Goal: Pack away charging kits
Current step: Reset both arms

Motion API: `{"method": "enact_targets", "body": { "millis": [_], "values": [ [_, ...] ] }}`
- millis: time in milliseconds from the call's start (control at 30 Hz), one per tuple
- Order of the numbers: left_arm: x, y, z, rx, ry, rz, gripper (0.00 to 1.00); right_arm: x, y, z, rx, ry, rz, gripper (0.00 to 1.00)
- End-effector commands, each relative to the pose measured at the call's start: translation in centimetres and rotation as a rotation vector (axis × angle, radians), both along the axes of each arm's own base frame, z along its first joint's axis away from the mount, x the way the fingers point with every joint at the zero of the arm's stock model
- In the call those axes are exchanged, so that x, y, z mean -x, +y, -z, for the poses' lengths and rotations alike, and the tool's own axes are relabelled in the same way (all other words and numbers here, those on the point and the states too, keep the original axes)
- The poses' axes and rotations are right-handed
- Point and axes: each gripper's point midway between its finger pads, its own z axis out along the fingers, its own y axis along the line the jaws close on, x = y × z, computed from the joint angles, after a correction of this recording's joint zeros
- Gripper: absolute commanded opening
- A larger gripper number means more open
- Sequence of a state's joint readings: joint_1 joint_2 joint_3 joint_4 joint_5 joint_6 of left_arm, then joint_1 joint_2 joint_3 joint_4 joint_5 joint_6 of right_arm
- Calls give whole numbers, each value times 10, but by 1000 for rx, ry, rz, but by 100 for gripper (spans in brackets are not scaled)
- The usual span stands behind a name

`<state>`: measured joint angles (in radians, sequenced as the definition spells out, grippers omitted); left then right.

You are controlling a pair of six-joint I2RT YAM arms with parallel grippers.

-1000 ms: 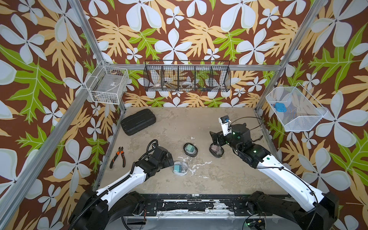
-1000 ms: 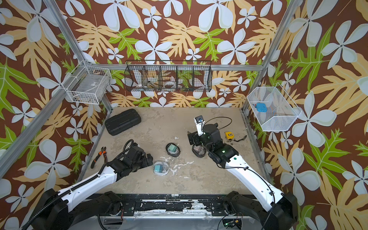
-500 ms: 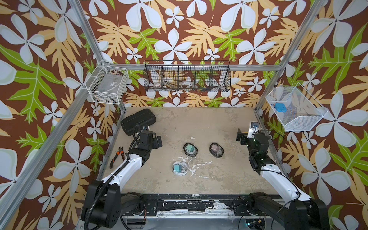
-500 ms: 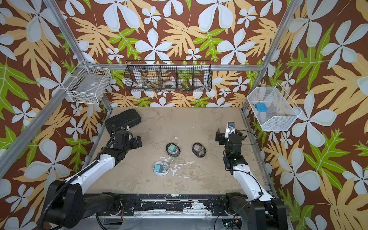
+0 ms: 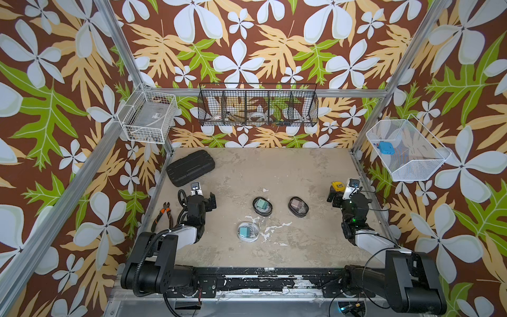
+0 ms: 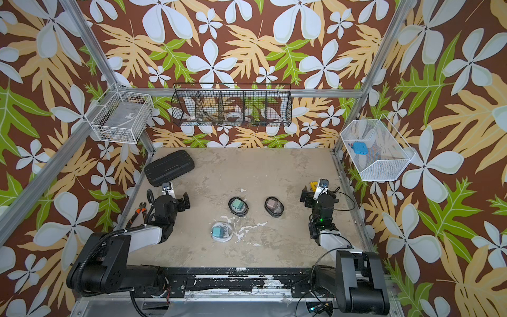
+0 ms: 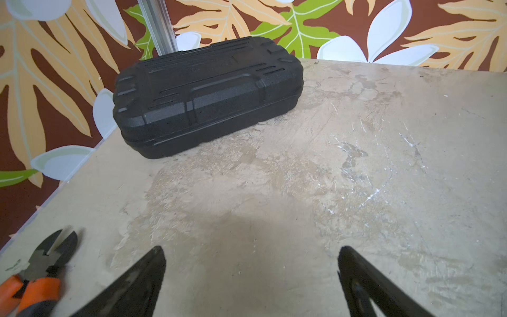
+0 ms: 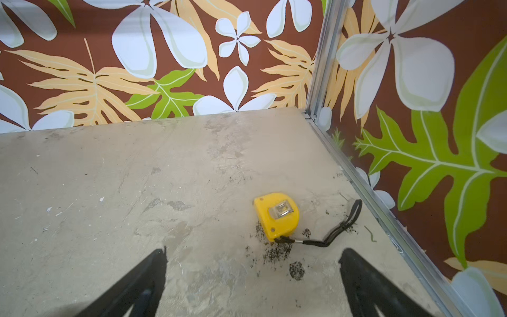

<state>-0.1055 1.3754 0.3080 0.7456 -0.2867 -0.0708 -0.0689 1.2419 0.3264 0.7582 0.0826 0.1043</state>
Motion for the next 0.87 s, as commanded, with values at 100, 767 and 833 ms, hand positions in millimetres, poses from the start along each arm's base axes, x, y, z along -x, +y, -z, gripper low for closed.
{"method": "enact_targets", "body": {
  "millis": [100,767,833],
  "values": [
    [-1,1,-47,19,-296,19,98,-13,12,3,-10,-35,-64,100],
    [8,-3,-43,21,-320,49,100,0,30,24,87,-77,-67,100],
    [8,-3,-43,21,-320,48,100,0,30,25,87,-75,-68,100]
  ]
}}
